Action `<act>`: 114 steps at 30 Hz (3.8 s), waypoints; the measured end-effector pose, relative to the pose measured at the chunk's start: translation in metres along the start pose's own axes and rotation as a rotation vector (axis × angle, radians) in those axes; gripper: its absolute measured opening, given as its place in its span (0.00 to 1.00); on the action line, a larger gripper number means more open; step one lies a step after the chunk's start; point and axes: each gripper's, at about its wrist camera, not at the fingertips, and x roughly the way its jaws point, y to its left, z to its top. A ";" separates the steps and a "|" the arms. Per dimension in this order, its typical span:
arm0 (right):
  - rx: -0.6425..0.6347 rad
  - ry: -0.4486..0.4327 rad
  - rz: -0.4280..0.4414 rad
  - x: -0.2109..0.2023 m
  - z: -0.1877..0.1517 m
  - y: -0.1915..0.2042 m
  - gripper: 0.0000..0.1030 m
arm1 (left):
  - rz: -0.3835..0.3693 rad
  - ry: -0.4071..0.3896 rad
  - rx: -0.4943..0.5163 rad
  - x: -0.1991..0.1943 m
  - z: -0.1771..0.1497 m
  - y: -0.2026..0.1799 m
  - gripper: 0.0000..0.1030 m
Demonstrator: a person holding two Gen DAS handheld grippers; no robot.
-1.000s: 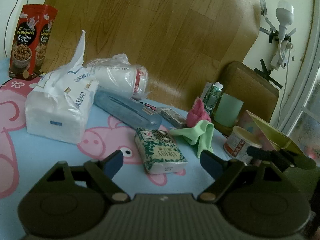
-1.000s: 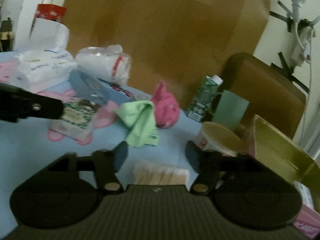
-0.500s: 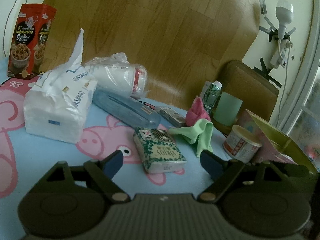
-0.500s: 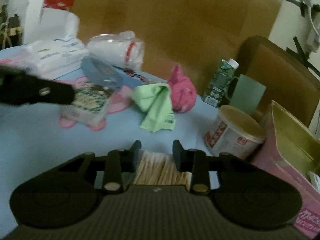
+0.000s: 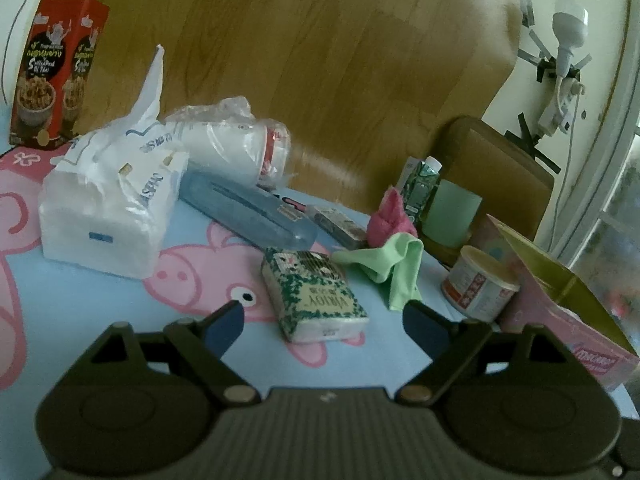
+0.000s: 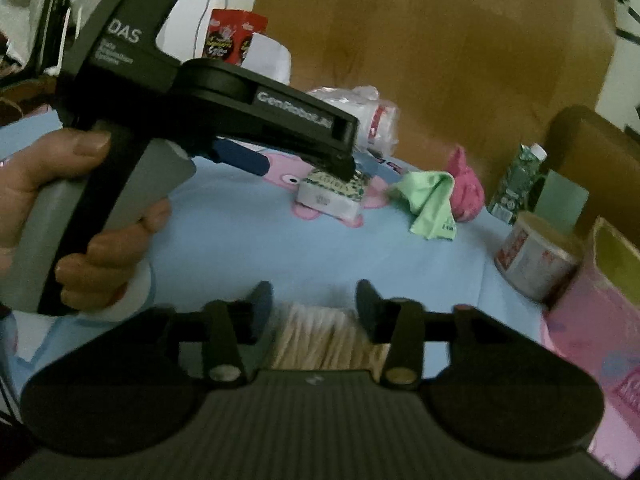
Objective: Organize soft objects
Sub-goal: 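Grasp the cotton swab bag with the right gripper, then pass the cotton swab bag from the right gripper into the left gripper, then lower the cotton swab bag into the pink tin and open the left gripper, then grasp the blue plastic case with the right gripper, then pass the blue case from the right gripper into the left gripper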
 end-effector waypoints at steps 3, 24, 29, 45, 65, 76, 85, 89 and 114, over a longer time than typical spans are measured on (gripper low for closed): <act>0.044 0.005 -0.015 -0.003 -0.002 -0.007 0.65 | -0.019 0.008 -0.013 0.001 0.001 0.003 0.87; 0.269 -0.007 0.072 -0.060 -0.058 -0.031 0.55 | -0.343 0.433 0.109 -0.028 -0.051 -0.075 0.53; 0.230 -0.066 0.008 -0.063 -0.056 -0.033 0.51 | -0.320 0.407 0.201 -0.023 -0.044 -0.109 0.49; 0.386 -0.234 -0.419 -0.032 -0.033 -0.197 0.68 | -0.316 0.228 0.379 0.107 0.026 -0.269 0.54; 0.289 -0.263 -0.244 -0.025 -0.004 -0.133 0.26 | -0.004 0.035 0.140 -0.020 0.011 -0.030 0.71; 0.220 -0.126 0.095 0.077 0.106 -0.083 0.63 | 0.095 -0.038 0.012 -0.030 0.005 0.034 0.70; 0.100 0.211 0.173 0.192 0.141 -0.067 0.75 | 0.053 -0.109 0.015 -0.040 0.001 0.032 0.71; 0.110 0.256 0.160 0.213 0.139 -0.060 0.56 | 0.051 -0.118 0.010 -0.041 0.001 0.032 0.74; 0.275 0.023 -0.031 -0.035 -0.019 -0.076 0.53 | -0.098 0.012 -0.001 -0.035 -0.001 0.018 0.78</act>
